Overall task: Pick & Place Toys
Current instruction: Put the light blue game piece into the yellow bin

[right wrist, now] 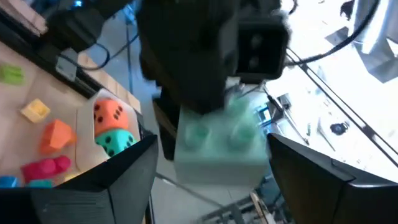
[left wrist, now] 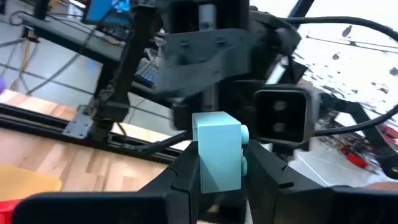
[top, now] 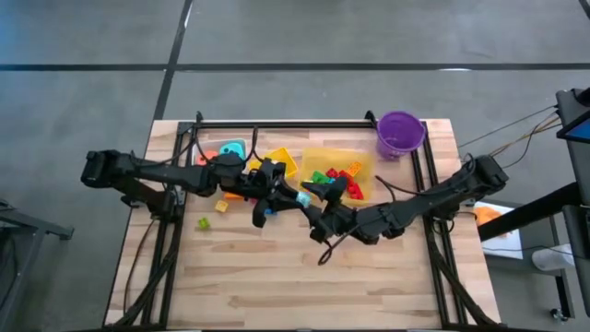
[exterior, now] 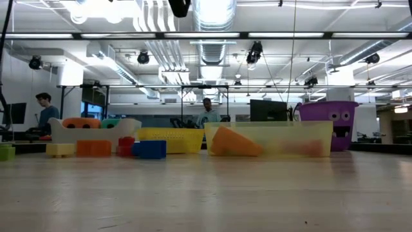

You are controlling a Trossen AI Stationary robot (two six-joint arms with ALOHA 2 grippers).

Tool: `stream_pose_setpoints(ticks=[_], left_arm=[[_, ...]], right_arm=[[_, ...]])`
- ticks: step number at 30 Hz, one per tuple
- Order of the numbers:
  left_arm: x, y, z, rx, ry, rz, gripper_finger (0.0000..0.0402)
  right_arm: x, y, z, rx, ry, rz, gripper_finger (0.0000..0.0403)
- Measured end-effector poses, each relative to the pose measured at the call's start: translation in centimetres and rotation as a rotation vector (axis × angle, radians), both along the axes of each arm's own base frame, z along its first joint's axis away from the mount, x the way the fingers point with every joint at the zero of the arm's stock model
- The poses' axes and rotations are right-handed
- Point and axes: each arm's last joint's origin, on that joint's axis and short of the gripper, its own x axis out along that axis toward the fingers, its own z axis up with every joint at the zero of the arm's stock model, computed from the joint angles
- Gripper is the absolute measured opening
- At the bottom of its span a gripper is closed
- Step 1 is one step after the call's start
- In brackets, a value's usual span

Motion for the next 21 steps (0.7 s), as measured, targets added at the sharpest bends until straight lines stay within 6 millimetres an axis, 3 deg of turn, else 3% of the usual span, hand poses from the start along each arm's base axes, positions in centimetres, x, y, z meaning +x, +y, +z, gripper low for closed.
stream_pose_setpoints(ticks=[14, 21], left_arm=[[0.02, 0.08, -0.43, 0.007, 0.02, -0.036, 0.0081], [0.02, 0.09, -0.52, 0.006, 0.03, -0.035, 0.0081]], right_arm=[[0.12, 0.65, -0.42, -0.026, 0.022, 0.06, 0.0146], [0.13, 0.67, -0.4, -0.009, 0.013, 0.062, 0.0156]])
